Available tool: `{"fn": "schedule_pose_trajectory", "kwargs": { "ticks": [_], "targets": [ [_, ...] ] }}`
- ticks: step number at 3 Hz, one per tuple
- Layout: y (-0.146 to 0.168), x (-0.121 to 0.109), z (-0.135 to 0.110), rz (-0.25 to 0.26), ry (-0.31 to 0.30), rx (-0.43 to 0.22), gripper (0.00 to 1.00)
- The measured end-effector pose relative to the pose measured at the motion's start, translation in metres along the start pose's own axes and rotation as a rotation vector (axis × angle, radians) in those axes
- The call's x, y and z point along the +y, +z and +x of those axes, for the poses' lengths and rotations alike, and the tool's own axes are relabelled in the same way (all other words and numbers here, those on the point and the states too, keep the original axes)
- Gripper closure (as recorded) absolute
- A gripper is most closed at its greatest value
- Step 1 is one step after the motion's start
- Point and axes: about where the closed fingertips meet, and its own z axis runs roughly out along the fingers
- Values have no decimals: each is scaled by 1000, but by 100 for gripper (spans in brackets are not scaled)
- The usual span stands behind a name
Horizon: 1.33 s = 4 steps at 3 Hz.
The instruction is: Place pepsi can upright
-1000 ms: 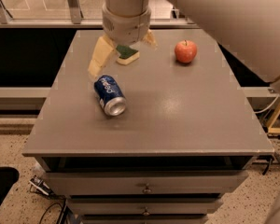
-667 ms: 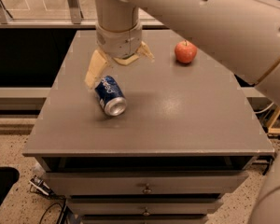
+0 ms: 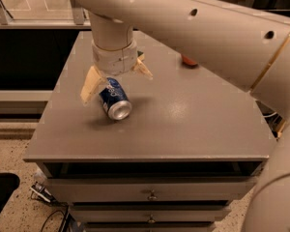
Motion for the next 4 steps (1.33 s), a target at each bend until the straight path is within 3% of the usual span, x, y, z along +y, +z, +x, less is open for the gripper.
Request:
{"fn": "schedule_pose_trajectory", "kwargs": {
  "ticks": [1,4],
  "targets": [
    [14,21,-4,-28,-2,3,0],
    [14,23,-12,-16,-10,11,0]
  ]
}}
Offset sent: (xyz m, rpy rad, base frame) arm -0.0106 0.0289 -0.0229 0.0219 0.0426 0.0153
